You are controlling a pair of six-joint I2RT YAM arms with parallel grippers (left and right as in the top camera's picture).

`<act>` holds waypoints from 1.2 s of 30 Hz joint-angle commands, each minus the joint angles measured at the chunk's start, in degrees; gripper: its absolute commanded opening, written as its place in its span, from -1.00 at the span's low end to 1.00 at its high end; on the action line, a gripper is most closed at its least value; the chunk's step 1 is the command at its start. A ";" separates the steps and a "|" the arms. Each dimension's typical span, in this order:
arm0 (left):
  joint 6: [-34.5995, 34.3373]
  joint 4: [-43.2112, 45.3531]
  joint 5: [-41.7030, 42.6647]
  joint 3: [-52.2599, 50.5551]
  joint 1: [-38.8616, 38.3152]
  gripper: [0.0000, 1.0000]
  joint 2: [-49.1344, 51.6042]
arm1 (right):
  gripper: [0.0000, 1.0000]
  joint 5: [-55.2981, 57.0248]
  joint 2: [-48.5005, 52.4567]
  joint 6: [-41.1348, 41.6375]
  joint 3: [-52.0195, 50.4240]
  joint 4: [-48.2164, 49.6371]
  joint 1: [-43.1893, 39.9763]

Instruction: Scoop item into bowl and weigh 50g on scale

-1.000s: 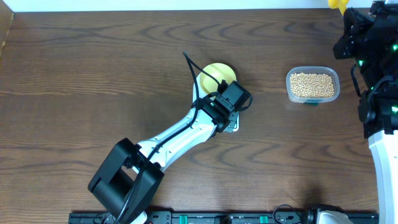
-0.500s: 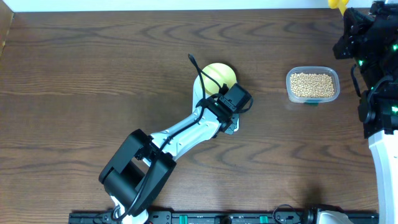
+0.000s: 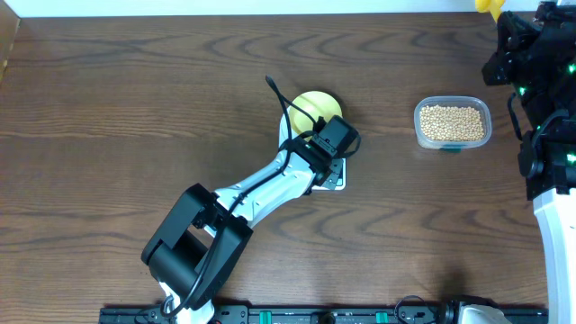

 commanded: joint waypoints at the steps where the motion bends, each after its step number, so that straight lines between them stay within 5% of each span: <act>1: 0.50 0.09 0.76 -0.63 0.22 -0.85 0.66 | -0.98 -0.37 0.26 -0.94 0.96 -0.04 -0.28; 36: 0.00 -3.43 2.29 -0.74 0.22 -0.85 5.33 | -0.98 -0.37 0.26 -0.94 0.96 -1.40 -0.28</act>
